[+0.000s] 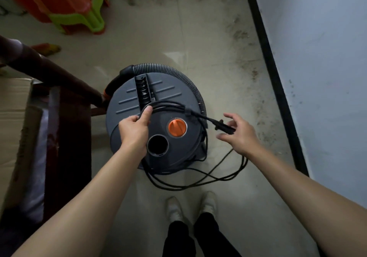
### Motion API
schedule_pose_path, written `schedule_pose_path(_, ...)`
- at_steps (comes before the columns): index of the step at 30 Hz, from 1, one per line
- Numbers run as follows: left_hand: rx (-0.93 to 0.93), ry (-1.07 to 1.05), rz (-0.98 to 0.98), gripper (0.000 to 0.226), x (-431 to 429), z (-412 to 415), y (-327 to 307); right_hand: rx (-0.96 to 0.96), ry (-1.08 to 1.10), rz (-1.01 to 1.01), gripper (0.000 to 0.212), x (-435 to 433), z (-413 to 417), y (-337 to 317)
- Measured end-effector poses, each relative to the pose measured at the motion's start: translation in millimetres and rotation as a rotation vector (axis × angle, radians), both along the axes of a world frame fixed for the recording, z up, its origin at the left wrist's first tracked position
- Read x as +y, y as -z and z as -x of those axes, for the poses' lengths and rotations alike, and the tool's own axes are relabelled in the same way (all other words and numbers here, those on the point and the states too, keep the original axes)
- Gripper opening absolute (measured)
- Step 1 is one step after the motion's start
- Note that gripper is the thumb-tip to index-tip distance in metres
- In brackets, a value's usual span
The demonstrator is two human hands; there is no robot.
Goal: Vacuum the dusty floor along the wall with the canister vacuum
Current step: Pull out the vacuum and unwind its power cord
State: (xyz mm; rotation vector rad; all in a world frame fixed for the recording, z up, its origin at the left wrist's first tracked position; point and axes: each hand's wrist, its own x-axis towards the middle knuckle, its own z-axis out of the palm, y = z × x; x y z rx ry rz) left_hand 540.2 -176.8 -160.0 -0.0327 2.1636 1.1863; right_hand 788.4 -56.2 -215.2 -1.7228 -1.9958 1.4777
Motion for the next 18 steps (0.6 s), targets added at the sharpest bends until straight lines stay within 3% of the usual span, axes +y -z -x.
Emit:
schedule_pose_path(3,-0.077,-0.088,-0.042,0.045,-8,-1,-16,-0.245,-0.009,-0.308,0.039,-7,-36,-18)
schedule_pose_path(8,-0.174,-0.111,-0.112,0.043,-5,-12,-61,-0.612,-0.080,-0.422,0.022,-21,-88,-64)
schedule_pose_path(11,-0.217,-0.086,-0.127,0.046,-1,-27,-92,-0.796,-0.137,-0.423,0.031,-32,-106,-94)
schedule_pose_path(14,-0.295,-0.122,-0.168,0.043,7,-39,-127,-0.903,-0.168,-0.272,0.068,-38,-122,-130)
schedule_pose_path(16,-0.371,-0.161,-0.203,0.041,14,-40,-151,-0.829,-0.076,-0.131,0.086,-37,-138,-157)
schedule_pose_path(18,-0.477,-0.180,-0.261,0.042,23,-38,-173,-0.677,0.089,0.018,0.079,-33,-159,-186)
